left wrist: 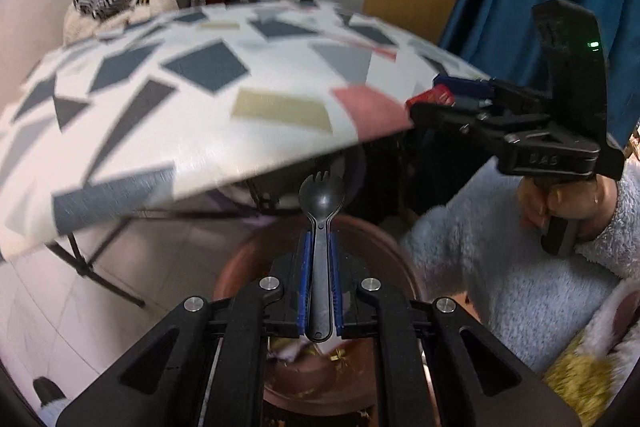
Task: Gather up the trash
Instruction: 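Lower the black spork into the bin and open the left gripper, then lower the red lighter into the bin and open the right gripper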
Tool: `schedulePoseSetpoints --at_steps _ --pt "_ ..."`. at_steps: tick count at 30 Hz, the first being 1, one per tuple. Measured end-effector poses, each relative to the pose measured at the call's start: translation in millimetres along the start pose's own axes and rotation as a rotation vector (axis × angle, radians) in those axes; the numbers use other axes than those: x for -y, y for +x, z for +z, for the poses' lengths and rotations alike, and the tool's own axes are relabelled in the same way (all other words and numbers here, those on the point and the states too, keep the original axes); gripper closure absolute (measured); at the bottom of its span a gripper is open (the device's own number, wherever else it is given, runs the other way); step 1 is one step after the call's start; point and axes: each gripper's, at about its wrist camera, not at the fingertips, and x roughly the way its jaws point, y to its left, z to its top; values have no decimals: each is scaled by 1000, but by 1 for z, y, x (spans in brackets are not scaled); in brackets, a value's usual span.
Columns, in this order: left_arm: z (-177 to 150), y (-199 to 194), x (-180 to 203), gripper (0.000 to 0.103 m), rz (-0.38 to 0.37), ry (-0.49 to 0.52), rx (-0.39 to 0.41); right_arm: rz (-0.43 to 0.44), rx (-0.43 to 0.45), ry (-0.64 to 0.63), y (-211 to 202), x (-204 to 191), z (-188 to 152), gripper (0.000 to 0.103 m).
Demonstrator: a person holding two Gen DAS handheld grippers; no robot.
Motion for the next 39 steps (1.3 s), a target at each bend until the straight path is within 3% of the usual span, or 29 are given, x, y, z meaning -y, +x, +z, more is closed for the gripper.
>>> schedulePoseSetpoints --at_steps 9,10,11,13,20,25,30,39 --pt "-2 17 -9 91 -7 -71 -38 -8 0 -5 1 -5 -7 19" --pt "-2 17 -7 84 -9 -69 -39 -2 -2 -6 2 -6 -8 19" --pt "-1 17 -6 71 -10 -64 -35 9 -10 -10 4 -8 -9 19" --pt "-1 12 -5 58 -2 -57 -11 16 -22 -21 7 -11 -10 19" --pt "0 -9 -14 41 77 -104 86 41 -76 -72 22 -29 -16 19" --pt "1 -28 -28 25 191 -173 174 55 -124 -84 35 -38 -21 19" --pt "2 -38 -40 19 258 -234 219 73 -176 -103 46 -43 -24 19" --pt "1 -35 -40 15 315 -229 205 103 -256 -152 63 -55 -34 19"
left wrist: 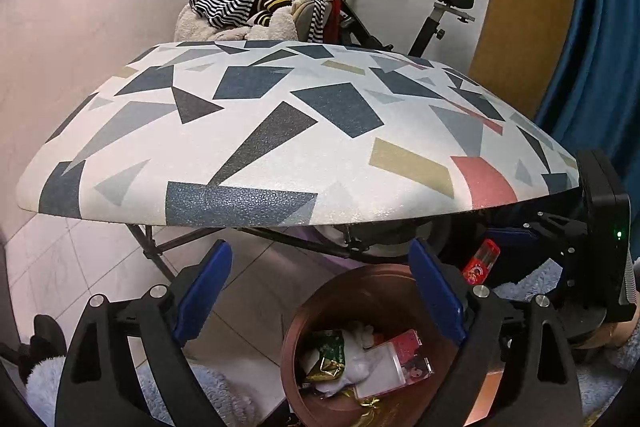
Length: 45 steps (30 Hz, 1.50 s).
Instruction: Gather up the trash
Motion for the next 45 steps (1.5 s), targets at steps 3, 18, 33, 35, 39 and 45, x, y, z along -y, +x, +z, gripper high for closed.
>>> schedulePoseSetpoints --at_steps 3,18,33,35,39,45 --pt "-1 0 0 15 7 0 0 1 -4 0 2 -1 -2 19" --pt "-1 1 -1 13 29 -7 -2 -32 14 46 -1 10 -1 6" --pt "55 -41 11 6 103 75 138 -151 213 185 -72 45 35 6" --pt "78 -58 15 6 106 85 188 -164 247 198 -88 50 47 6" --pt "117 -85 25 6 125 112 255 -224 317 210 -131 60 80 6" --pt "149 -121 34 6 132 125 331 -251 381 223 -174 67 106 6"
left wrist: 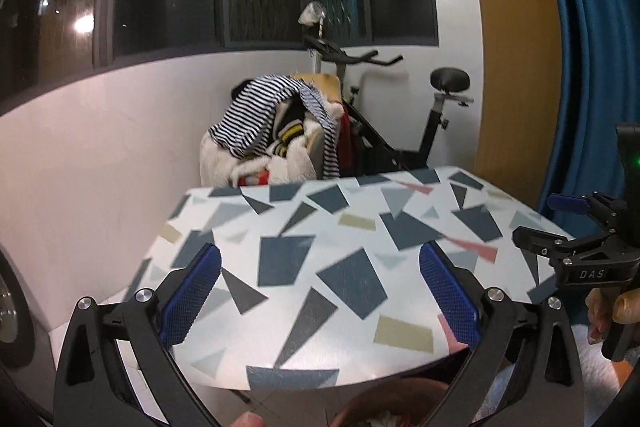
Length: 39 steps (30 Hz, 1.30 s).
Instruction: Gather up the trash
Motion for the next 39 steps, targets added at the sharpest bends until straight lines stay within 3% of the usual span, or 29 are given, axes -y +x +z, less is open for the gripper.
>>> schedulePoseSetpoints --at_steps 9,39 --pt "17 -19 1 6 36 -6 3 0 42 -7 -32 -4 30 6" --pt "13 -17 6 6 54 6 -39 -1 32 1 -34 -11 29 6"
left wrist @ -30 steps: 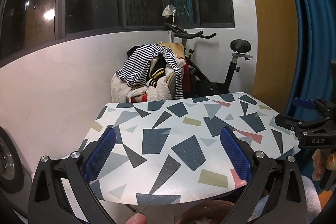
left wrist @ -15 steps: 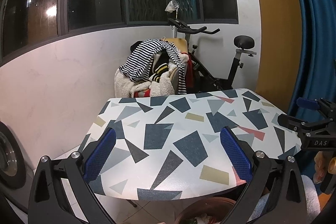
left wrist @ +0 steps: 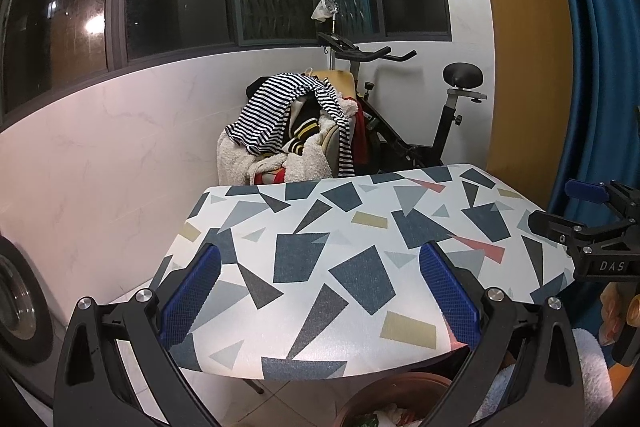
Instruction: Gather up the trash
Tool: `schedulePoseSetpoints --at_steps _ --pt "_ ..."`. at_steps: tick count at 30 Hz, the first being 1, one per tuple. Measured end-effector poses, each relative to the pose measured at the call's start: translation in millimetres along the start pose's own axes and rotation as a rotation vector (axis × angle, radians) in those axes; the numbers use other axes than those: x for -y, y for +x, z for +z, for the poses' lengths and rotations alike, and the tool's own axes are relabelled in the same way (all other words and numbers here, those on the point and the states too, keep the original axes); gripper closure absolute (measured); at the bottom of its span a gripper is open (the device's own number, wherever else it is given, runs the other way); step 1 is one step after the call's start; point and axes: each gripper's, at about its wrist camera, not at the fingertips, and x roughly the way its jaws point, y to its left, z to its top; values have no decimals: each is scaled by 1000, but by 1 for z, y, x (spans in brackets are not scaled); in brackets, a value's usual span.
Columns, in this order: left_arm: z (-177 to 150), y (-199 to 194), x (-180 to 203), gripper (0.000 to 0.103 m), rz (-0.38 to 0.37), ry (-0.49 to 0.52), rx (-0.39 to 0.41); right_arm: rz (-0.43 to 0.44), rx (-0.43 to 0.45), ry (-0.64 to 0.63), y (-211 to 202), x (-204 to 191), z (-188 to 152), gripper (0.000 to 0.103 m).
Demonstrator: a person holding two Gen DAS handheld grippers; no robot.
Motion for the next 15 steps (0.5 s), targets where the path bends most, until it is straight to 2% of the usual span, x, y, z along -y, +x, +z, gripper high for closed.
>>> schedulePoseSetpoints --at_steps 15 --pt "-2 0 2 6 -2 11 -2 -3 -4 10 0 5 -5 6"
